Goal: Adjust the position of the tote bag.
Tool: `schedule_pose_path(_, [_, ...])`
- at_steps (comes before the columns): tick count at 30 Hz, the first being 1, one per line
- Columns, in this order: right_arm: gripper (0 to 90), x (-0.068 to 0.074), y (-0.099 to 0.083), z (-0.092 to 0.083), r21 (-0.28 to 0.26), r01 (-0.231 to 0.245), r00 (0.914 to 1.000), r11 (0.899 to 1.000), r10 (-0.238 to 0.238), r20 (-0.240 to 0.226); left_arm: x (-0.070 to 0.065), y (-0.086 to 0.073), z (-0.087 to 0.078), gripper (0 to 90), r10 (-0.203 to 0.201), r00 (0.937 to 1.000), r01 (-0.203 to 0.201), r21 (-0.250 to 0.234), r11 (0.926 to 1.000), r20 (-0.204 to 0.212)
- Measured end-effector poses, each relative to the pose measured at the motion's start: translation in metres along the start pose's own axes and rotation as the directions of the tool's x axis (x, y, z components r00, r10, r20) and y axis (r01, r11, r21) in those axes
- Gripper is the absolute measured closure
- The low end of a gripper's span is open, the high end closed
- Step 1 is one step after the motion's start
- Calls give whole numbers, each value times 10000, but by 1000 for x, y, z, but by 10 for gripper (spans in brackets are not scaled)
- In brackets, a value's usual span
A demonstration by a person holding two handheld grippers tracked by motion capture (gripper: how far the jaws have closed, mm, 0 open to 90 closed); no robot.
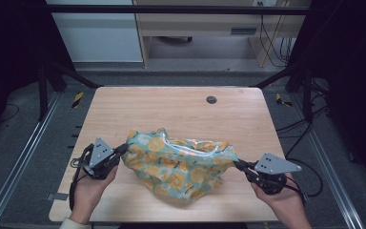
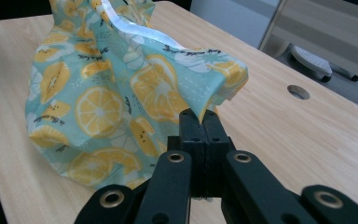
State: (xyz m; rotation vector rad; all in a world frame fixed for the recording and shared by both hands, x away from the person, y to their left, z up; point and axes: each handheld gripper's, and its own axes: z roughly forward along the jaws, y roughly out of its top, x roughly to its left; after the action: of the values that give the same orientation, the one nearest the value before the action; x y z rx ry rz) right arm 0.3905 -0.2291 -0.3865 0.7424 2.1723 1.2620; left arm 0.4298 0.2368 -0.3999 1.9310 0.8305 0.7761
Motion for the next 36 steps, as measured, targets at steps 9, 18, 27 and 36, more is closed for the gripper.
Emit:
schedule_pose_path(9, [900,10,-13,-2,87,-76,9994,9999,79,-351,-7,-20,-6,900,13,9997,-13,-6,10000,258])
schedule_pose_path(18, [900,14,-24,0,178,-176,9981,9997,186,-581,-12,-35,-4,900,121,9986,-125,64,9999,513])
schedule_pose_path(27, [900,19,-38,3,328,-117,9934,9994,154,-1139,-15,-46,2,900,682,9935,-729,497,9961,907])
schedule_pose_path(36, [900,23,-47,7,469,42,9845,9989,41,-1755,-19,-55,9,900,958,9863,-1119,1178,9867,1346])
